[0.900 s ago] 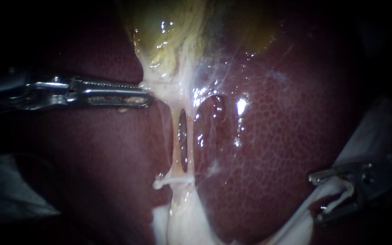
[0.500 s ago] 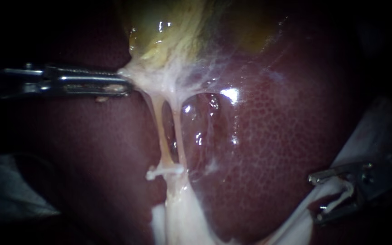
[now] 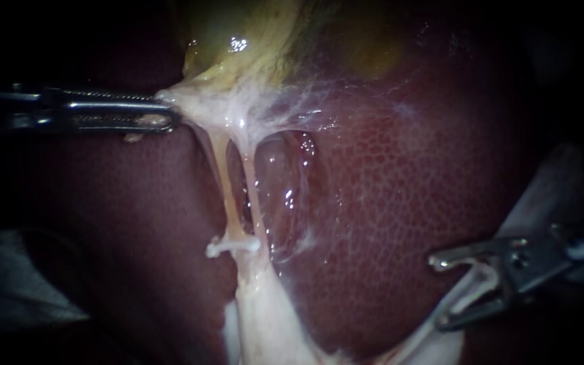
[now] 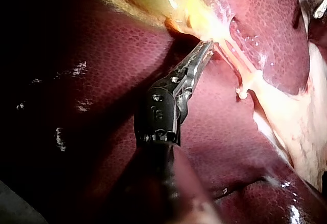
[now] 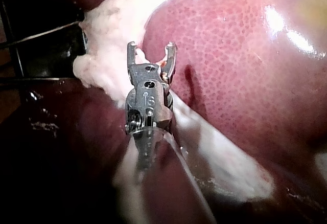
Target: Clipping second clip left tube
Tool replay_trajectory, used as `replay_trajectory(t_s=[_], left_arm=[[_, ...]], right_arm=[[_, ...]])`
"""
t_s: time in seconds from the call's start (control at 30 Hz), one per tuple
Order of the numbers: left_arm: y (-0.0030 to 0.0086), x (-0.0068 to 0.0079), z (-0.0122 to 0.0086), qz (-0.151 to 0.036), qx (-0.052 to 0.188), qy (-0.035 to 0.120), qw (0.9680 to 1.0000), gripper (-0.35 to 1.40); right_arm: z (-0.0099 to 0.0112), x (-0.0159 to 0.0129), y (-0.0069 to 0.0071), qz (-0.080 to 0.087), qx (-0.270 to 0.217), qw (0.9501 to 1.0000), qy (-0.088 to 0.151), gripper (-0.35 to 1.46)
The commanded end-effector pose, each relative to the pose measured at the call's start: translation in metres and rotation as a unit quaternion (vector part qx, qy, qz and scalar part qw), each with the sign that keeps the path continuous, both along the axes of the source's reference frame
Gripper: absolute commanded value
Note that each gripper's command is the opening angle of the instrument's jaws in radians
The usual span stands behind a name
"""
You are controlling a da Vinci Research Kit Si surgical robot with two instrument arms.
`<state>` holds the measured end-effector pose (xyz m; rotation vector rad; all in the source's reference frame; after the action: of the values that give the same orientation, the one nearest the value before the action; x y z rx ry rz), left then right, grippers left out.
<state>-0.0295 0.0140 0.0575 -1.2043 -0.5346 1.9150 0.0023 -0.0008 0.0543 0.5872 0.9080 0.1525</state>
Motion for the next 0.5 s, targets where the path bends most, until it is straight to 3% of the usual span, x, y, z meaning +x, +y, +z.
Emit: replay_trajectory(t_s=[0.03, 0.3, 0.5], left_arm=[[0.0000, 0.0000, 0.0000, 0.000, 0.000, 0.000, 1.0000, -0.35], [-0.0001, -0.0001, 0.0001, 0.000, -0.001, 0.001, 1.0000, -0.35], [-0.0002, -0.0004, 0.0002, -0.001, -0.001, 0.001, 1.0000, -0.35]], right_arm=[[0.0002, 0.0012, 0.0002, 0.011, 0.001, 0.9999, 0.008, 0.50], [0.0009, 0.0068, 0.0011, 0.058, 0.023, 0.9969, 0.048, 0.50], [0.0017, 0.0101, 0.0019, 0.083, 0.043, 0.9939, 0.059, 0.50]])
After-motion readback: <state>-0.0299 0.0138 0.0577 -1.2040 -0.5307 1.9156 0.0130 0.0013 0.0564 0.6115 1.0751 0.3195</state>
